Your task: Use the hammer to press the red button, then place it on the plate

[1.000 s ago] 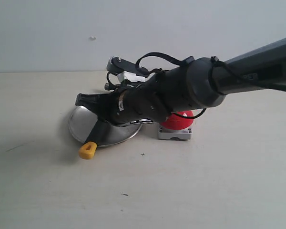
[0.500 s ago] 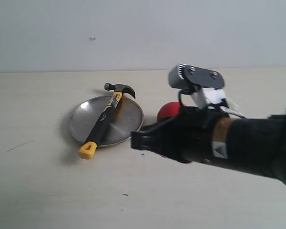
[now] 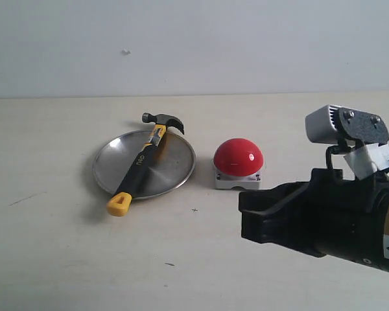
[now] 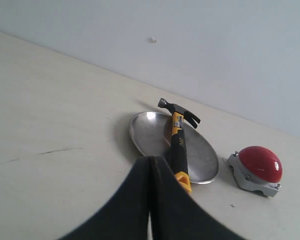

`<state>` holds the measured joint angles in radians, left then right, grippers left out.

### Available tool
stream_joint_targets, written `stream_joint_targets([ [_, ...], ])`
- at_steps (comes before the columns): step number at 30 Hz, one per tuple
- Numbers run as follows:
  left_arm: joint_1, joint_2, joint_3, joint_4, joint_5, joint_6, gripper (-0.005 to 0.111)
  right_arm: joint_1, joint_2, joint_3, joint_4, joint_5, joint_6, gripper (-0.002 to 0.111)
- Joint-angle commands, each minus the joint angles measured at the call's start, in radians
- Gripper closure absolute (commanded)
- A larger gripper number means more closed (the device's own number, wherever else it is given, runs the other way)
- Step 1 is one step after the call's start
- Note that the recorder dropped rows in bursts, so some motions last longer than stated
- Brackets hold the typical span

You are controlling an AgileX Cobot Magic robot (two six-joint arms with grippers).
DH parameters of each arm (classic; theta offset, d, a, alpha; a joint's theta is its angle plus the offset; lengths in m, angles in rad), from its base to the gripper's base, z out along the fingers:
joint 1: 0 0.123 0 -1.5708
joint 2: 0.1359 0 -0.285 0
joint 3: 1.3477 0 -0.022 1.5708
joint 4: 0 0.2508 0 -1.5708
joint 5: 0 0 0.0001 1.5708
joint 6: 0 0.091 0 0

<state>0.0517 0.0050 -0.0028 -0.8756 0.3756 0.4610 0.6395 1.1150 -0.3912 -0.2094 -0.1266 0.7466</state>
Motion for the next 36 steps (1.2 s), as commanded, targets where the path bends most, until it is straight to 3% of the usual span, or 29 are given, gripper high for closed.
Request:
stream_joint_targets([
  [1,0.001,-0.005,0.003,0.0,0.004,0.003,0.107,0.0,-0.01,0.004,-0.007,-0.001,-0.01,0.108],
  [11,0.001,-0.005,0.003,0.0,0.004,0.003,0.107,0.0,-0.012,0.004,-0.007,0.004,-0.01,0.108],
  [15,0.001,-0.005,0.003,0.0,0.004,0.003,0.107,-0.026,-0.161,0.004,-0.021,0.064,-0.045,0.108],
  [18,0.001,-0.005,0.003,0.0,0.004,0.003,0.107,-0.124,-0.404,0.081,-0.027,0.225,-0.047,0.108],
  [21,0.001,-0.005,0.003,0.0,0.004,0.003,0.107,-0.296,-0.611,0.204,-0.052,0.226,-0.076,0.108],
  [27,0.001,-0.005,0.003,0.0,0.004,0.003,0.107,-0.507,-1.039,0.391,-0.032,0.23,-0.069,0.108],
  [36,0.001,-0.005,0.003,0.0,0.004,0.003,0.107,-0.549,-1.115,0.391,-0.038,0.335,-0.19,0.108],
])
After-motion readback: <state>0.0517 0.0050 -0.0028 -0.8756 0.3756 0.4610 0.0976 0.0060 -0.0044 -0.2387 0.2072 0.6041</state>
